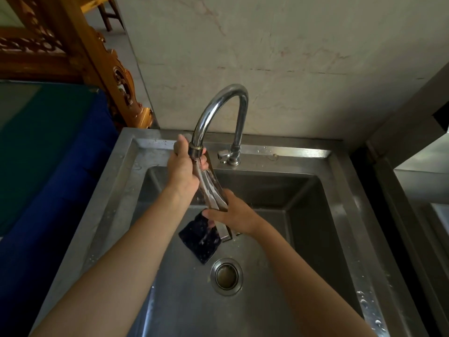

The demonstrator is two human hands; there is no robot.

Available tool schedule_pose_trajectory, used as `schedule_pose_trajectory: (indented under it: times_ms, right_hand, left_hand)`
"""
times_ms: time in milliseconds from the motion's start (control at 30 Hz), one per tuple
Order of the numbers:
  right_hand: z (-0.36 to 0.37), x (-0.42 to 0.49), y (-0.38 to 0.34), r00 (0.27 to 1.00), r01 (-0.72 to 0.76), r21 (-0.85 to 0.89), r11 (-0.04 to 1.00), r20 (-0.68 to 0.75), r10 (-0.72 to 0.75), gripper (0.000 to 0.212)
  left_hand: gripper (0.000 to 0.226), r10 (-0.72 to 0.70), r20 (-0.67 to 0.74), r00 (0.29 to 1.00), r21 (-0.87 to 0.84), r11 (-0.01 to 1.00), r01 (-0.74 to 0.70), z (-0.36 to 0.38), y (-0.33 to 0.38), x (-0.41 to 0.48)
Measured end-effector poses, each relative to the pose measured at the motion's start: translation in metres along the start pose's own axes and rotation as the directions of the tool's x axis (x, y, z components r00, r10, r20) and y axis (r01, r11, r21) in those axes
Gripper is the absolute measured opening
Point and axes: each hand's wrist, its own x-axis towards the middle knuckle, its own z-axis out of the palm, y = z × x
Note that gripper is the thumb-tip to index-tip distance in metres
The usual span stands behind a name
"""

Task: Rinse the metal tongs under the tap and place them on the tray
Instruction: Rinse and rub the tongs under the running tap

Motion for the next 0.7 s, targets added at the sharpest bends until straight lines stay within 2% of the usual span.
schedule_pose_trajectory:
  times_ms: [67, 133, 200, 267, 333, 400, 467, 533, 600, 700]
  right_hand:
    - [0.002, -0.002, 0.002, 0.998, 0.029, 0.262, 0.965, 0.041, -0.041, 0.044]
    - [0.005, -0.001, 0.003, 0.993, 0.087, 0.305, 0.948, 0.046, -0.106, 0.035]
    - [0.010, 0.003, 0.004, 0.987, 0.133, 0.310, 0.941, 0.043, -0.154, 0.027]
    - [0.015, 0.008, 0.006, 0.981, 0.165, 0.347, 0.923, 0.037, -0.190, 0.020]
    - [0.018, 0.014, 0.010, 0.976, 0.182, 0.415, 0.892, 0.031, -0.214, 0.017]
    - [0.020, 0.021, 0.016, 0.975, 0.166, 0.523, 0.836, 0.042, -0.220, 0.013]
    - [0.025, 0.026, 0.022, 0.975, 0.125, 0.605, 0.786, 0.072, -0.211, 0.010]
    - [0.032, 0.028, 0.033, 0.974, 0.091, 0.640, 0.763, 0.102, -0.201, 0.014]
    - [0.038, 0.029, 0.045, 0.976, 0.066, 0.651, 0.756, 0.113, -0.184, 0.018]
    - [0.043, 0.026, 0.063, 0.983, 0.044, 0.594, 0.803, 0.118, -0.142, 0.026]
  left_hand:
    - [0.036, 0.016, 0.018, 1.000, 0.009, 1.000, -0.016, -0.002, 0.000, 0.003]
    - [0.035, 0.037, -0.001, 0.999, 0.064, 0.997, -0.037, -0.006, 0.000, 0.006]
    - [0.032, 0.113, -0.024, 0.993, 0.230, 0.968, -0.105, -0.014, 0.000, 0.007]
    - [0.037, 0.261, -0.010, 0.965, 0.472, 0.853, -0.225, -0.026, -0.004, 0.004]
    - [0.055, 0.342, 0.036, 0.939, 0.565, 0.768, -0.302, -0.041, -0.012, -0.003]
    - [0.064, 0.230, 0.068, 0.971, 0.514, 0.826, -0.232, -0.054, -0.022, -0.008]
    - [0.047, -0.026, 0.173, 0.985, 0.363, 0.931, -0.039, -0.059, -0.032, -0.009]
    - [0.030, -0.191, 0.239, 0.952, 0.184, 0.972, 0.149, -0.059, -0.044, -0.007]
    - [0.026, -0.242, 0.210, 0.947, 0.093, 0.969, 0.227, -0.059, -0.055, -0.002]
    - [0.029, -0.317, 0.184, 0.930, 0.117, 0.947, 0.300, -0.066, -0.076, 0.004]
